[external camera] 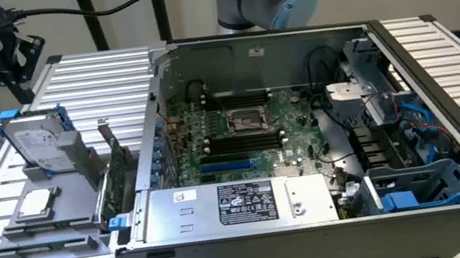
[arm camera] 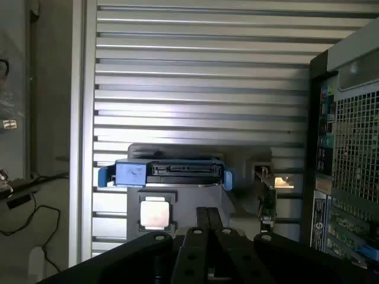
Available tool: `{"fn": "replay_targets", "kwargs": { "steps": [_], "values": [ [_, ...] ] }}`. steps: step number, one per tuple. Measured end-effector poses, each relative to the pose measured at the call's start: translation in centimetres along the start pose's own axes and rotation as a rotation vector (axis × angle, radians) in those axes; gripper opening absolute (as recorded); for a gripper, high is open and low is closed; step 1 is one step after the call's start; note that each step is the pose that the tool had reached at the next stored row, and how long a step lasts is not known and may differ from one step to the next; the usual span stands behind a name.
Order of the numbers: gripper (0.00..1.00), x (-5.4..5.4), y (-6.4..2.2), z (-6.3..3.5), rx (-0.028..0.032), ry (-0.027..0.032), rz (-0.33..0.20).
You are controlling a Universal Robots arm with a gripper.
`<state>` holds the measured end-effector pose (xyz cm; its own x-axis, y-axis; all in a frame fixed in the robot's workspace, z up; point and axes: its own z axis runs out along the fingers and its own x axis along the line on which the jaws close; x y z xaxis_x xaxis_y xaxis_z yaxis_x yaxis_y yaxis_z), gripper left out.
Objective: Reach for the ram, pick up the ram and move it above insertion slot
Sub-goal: 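Reach for the ram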
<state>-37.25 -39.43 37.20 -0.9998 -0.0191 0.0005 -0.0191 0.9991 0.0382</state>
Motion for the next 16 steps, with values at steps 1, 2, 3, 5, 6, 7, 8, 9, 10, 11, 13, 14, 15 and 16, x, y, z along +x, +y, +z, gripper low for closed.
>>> {"fn": "replay_targets", "kwargs": {
  "steps": [1, 2, 3, 5, 6, 7, 8, 9, 10, 11, 13, 14, 15, 16],
  "values": [
    [0.11, 0.00, 0.00, 0.00, 0.0000, 0.0001, 0.000],
    [0.11, 0.00, 0.00, 0.00, 0.0000, 0.0000, 0.000],
    [0.11, 0.00, 0.00, 0.00, 0.0000, 0.0000, 0.000],
    [0.11, 0.00, 0.00, 0.00, 0.0000, 0.0001, 0.000],
    [0.11, 0.00, 0.00, 0.00, 0.0000, 0.0000, 0.000],
    [0.11, 0.00, 0.00, 0.00, 0.0000, 0.0000, 0.000],
    [0.11, 0.00, 0.00, 0.00, 0.0000, 0.0000, 0.000],
    [0.11, 0.00, 0.00, 0.00, 0.0000, 0.0000, 0.000],
    [0.11, 0.00, 0.00, 0.00, 0.0000, 0.0000, 0.000],
    [0.11, 0.00, 0.00, 0.00, 0.0000, 0.0000, 0.000],
    [0.11, 0.00, -0.01, -0.01, 0.0001, 0.0002, 0.000],
    [0.11, 0.01, -0.11, -0.02, 0.0002, 0.0005, 0.000],
    [0.11, 0.01, -0.32, -0.02, 0.0002, 0.0004, 0.000],
    [0.11, 0.01, -0.72, -0.03, 0.0000, 0.0004, 0.000]
  ]
}}
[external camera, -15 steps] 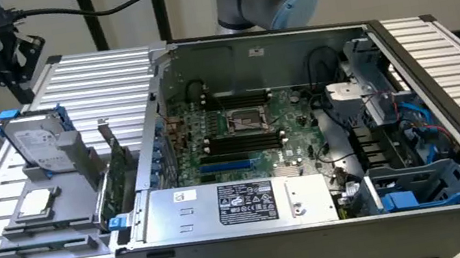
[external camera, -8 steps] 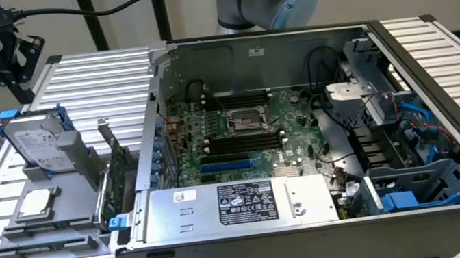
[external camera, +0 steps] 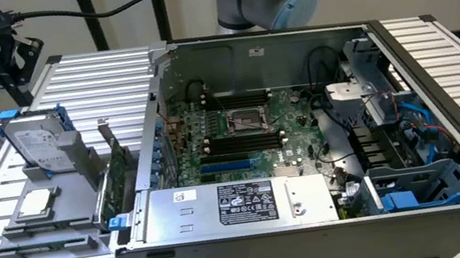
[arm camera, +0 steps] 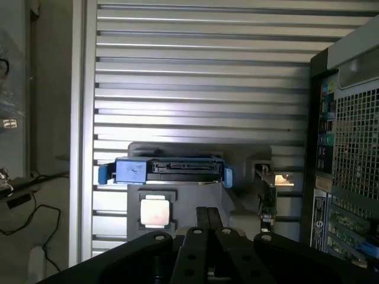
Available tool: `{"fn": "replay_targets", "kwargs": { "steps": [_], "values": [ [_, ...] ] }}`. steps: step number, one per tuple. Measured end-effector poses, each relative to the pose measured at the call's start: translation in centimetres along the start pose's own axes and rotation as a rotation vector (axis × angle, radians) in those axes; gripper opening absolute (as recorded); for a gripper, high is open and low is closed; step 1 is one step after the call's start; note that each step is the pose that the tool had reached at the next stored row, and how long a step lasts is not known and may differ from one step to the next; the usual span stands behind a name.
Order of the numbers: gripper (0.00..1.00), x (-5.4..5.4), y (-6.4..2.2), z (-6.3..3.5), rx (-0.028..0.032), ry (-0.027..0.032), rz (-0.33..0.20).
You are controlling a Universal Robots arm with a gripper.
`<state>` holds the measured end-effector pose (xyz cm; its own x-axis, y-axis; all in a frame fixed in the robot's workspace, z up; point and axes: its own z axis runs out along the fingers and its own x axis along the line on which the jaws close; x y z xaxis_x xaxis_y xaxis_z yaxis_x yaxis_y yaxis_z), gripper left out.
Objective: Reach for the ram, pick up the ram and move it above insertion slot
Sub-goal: 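Reach for the ram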
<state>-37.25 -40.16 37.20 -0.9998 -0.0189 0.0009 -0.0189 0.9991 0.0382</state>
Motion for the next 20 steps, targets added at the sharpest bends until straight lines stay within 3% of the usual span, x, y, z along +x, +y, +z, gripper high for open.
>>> {"fn": "replay_targets", "kwargs": {
  "steps": [10, 20],
  "values": [
    [0.11, 0.1, -4.54, -0.02, 0.0002, 0.0002, 0.000],
    [0.11, 0.3, -8.87, 0.62, 0.0002, 0.0020, 0.000]
  ]
}}
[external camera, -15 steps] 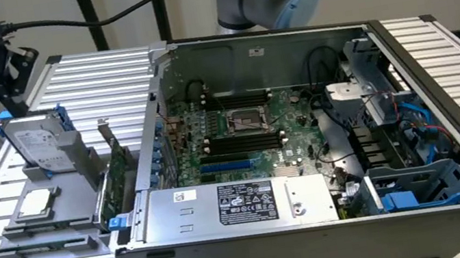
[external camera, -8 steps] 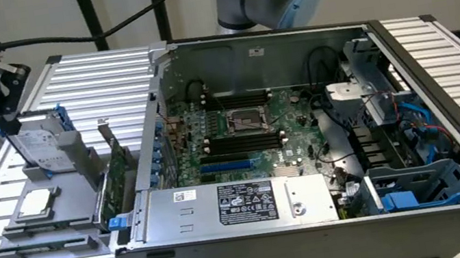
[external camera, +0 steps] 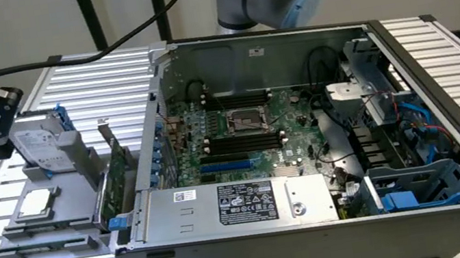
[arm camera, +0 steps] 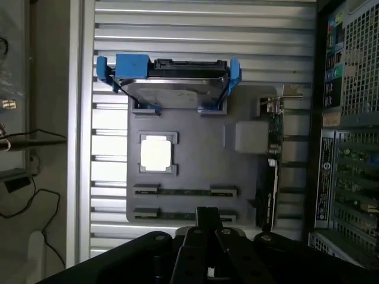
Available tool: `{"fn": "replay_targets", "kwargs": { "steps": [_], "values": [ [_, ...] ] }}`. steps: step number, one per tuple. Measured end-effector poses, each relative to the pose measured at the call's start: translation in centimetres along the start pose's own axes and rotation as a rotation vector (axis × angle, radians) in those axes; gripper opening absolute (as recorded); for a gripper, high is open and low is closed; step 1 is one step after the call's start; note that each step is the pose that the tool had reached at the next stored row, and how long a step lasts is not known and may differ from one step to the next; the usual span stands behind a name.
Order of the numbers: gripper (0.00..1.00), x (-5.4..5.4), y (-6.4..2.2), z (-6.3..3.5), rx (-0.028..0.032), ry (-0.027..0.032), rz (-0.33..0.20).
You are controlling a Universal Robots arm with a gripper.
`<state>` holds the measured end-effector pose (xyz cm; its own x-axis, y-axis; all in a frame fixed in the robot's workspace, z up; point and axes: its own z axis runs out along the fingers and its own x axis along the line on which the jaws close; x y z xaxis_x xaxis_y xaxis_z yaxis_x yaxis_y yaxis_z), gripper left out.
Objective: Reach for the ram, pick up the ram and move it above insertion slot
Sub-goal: 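Reach for the ram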
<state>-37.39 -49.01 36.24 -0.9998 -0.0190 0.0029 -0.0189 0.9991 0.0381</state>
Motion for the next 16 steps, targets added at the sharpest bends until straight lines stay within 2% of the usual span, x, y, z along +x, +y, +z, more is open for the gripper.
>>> {"fn": "replay_targets", "kwargs": {
  "steps": [6, 9, 16],
  "values": [
    [0.11, 0.1, -2.38, 0.39, 0.0002, 0.0016, 0.000],
    [0.11, 0.2, -3.31, 0.54, 0.0002, 0.0030, 0.000],
    [0.11, 0.4, -3.65, 0.99, 0.0011, 0.0057, -0.020]
  ]
}}
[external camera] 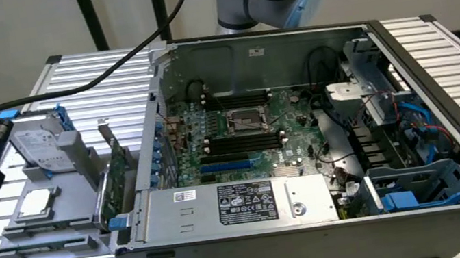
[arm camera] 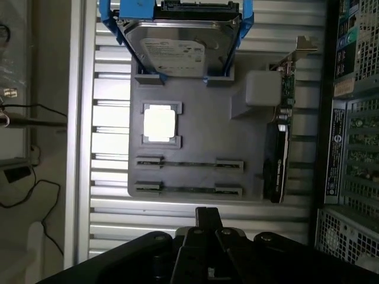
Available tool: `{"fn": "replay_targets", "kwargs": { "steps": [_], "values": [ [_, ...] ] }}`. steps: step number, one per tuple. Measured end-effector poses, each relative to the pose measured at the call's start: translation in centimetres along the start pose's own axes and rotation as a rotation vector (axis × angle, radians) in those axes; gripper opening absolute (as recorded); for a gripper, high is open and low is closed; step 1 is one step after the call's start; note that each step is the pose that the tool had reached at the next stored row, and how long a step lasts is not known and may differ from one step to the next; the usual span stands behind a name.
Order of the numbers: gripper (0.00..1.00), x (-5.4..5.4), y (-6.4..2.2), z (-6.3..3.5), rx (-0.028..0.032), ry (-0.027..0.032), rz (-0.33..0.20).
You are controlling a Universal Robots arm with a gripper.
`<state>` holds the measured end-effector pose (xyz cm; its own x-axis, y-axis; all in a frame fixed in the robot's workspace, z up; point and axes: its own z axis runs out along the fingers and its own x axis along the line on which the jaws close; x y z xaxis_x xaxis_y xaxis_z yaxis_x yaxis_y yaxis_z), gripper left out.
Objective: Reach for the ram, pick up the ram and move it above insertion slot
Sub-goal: 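Reach for the ram, then pick up the ram and move it above insertion slot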
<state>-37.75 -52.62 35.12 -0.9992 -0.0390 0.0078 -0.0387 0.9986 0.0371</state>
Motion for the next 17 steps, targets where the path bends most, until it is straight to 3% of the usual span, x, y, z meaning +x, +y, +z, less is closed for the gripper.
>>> {"fn": "replay_targets", "kwargs": {
  "steps": [4, 17],
  "values": [
    [0.11, 0.07, -0.01, 0.15, 0.0084, 0.0011, -0.019],
    [0.11, 0.07, 0.00, 0.16, 0.0084, 0.0009, -0.019]
  ]
}}
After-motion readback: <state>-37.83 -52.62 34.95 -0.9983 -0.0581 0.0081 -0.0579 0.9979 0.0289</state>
